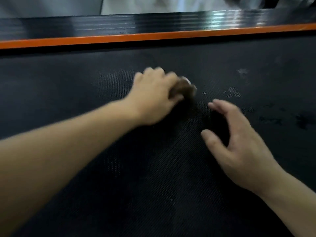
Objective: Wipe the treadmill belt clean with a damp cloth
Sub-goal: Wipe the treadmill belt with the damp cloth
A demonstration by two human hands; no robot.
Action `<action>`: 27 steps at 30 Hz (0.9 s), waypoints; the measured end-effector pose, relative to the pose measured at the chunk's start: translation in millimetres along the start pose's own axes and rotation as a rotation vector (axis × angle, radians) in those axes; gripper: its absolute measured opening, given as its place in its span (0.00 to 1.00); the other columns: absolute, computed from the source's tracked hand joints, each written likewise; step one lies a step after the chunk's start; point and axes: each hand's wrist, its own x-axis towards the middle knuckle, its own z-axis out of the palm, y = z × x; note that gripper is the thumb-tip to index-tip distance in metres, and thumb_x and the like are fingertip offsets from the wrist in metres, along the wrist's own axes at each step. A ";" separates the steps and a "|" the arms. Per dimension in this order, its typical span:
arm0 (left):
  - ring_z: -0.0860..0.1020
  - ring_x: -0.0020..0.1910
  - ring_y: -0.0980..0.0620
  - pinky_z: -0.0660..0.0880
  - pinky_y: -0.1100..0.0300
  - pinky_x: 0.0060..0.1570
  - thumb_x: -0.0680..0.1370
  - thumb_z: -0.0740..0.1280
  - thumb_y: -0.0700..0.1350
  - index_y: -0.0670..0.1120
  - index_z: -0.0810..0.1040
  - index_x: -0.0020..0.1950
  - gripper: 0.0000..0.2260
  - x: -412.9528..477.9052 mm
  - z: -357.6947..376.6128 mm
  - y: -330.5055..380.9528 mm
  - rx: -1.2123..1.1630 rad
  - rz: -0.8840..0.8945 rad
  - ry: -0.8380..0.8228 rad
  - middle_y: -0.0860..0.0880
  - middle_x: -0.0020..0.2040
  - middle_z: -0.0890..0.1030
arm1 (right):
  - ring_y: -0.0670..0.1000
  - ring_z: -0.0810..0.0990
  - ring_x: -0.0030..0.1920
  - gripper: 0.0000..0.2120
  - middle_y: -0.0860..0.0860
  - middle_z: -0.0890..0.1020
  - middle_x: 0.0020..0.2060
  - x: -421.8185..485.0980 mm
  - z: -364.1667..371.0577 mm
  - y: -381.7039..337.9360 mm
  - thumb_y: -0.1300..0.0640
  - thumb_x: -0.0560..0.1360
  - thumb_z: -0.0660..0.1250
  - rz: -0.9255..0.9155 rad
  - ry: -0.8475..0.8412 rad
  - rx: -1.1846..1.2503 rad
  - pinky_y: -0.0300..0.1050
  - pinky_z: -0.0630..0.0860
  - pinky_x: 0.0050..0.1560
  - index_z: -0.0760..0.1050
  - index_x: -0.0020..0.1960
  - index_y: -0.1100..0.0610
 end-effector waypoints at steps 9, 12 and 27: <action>0.61 0.72 0.60 0.55 0.54 0.74 0.68 0.58 0.75 0.58 0.58 0.79 0.43 -68.6 -41.3 -28.2 -0.412 0.005 -0.234 0.60 0.71 0.66 | 0.45 0.69 0.70 0.31 0.43 0.73 0.67 26.7 -13.0 -17.4 0.41 0.72 0.66 -0.332 -0.182 -0.125 0.40 0.64 0.72 0.70 0.72 0.50; 0.64 0.76 0.51 0.57 0.45 0.77 0.75 0.50 0.69 0.54 0.70 0.75 0.34 -89.8 -28.6 -52.6 -0.275 -0.122 -0.040 0.53 0.74 0.71 | 0.52 0.73 0.57 0.28 0.48 0.75 0.56 54.3 4.4 -29.5 0.35 0.74 0.60 -0.435 -0.205 -0.386 0.50 0.70 0.61 0.73 0.69 0.48; 0.47 0.82 0.51 0.43 0.49 0.80 0.79 0.47 0.62 0.52 0.61 0.79 0.30 -99.6 -4.4 -43.4 -0.052 -0.131 -0.032 0.46 0.83 0.55 | 0.63 0.73 0.58 0.18 0.60 0.75 0.56 197.7 61.5 -37.5 0.45 0.78 0.65 -0.302 -0.036 -0.504 0.59 0.71 0.60 0.73 0.64 0.53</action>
